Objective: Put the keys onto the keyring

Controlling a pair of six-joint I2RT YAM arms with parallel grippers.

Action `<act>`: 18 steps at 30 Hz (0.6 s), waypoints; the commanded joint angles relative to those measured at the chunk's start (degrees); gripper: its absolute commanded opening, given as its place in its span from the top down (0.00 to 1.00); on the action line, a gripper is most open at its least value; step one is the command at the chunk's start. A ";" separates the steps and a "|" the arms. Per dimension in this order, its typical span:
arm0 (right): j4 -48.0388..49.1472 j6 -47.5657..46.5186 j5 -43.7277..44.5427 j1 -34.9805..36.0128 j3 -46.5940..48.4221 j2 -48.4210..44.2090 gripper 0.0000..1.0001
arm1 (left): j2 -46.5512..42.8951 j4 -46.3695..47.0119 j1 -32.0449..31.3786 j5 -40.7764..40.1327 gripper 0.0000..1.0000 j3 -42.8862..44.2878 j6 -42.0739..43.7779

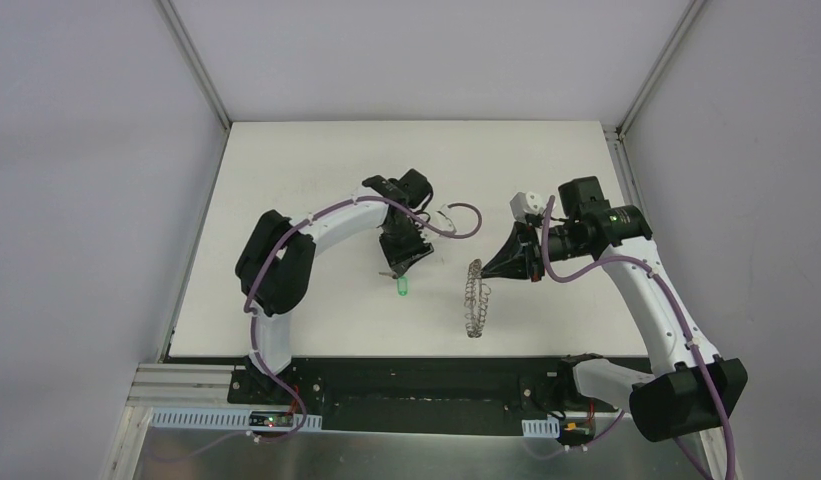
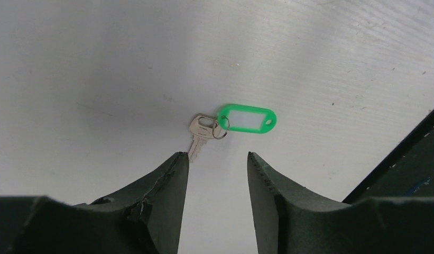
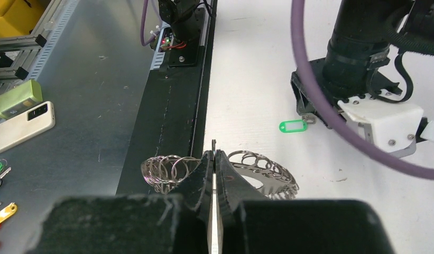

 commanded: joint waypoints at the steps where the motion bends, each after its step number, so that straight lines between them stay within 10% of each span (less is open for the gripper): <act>1: -0.98 -0.21 -3.70 -0.35 -0.04 -1.50 1.00 | 2.10 -1.59 -2.46 -8.69 0.54 1.54 1.66; 18: -0.92 -0.57 -3.80 -0.31 -0.56 -2.42 1.00 | 5.87 -3.39 -5.18 -12.00 0.58 4.55 -0.70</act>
